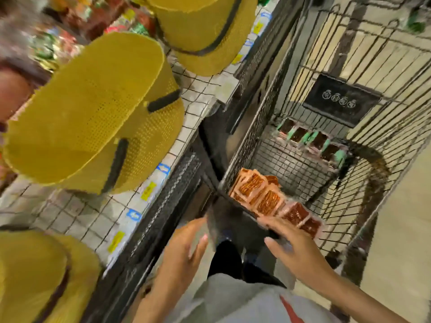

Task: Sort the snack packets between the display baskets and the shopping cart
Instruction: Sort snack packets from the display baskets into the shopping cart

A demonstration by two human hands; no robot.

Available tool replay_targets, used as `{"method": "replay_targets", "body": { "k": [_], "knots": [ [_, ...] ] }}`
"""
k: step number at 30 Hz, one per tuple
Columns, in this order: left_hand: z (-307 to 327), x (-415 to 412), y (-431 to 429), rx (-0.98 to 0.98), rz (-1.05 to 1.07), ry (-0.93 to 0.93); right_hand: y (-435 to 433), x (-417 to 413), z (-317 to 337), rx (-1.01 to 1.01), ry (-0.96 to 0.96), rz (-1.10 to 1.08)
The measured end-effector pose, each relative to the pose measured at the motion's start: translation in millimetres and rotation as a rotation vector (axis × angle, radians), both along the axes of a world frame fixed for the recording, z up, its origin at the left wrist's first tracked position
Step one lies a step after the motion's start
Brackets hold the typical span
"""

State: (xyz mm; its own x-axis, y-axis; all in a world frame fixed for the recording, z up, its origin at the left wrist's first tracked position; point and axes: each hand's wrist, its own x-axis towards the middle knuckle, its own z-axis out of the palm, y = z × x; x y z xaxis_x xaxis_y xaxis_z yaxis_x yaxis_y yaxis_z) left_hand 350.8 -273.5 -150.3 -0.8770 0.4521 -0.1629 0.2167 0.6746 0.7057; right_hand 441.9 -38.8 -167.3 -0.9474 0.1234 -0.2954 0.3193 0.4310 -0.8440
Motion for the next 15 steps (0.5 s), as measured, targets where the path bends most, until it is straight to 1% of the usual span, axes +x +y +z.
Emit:
{"method": "replay_targets", "body": {
  "k": [1, 4, 6, 8, 11, 15],
  "knots": [
    [10, 15, -13, -0.006, 0.051, -0.023, -5, 4, 8, -0.006, 0.004, 0.059],
    [30, 64, -49, -0.002, 0.242, 0.013, -23, 10, 31, -0.049, 0.035, 0.219],
    [42, 91, -70, 0.049, 0.376, -0.029, -39, 8, 43, -0.060, 0.070, 0.311],
    [50, 114, -89, 0.089, 0.474, 0.021, -56, 3, 53, -0.057, 0.130, 0.392],
    [62, 136, -113, 0.070, 0.585, 0.113, -85, -7, 68, -0.058, 0.210, 0.493],
    [76, 154, -147, 0.074, 0.679, 0.167, -132, -21, 86, -0.066, 0.293, 0.609]
  ]
}}
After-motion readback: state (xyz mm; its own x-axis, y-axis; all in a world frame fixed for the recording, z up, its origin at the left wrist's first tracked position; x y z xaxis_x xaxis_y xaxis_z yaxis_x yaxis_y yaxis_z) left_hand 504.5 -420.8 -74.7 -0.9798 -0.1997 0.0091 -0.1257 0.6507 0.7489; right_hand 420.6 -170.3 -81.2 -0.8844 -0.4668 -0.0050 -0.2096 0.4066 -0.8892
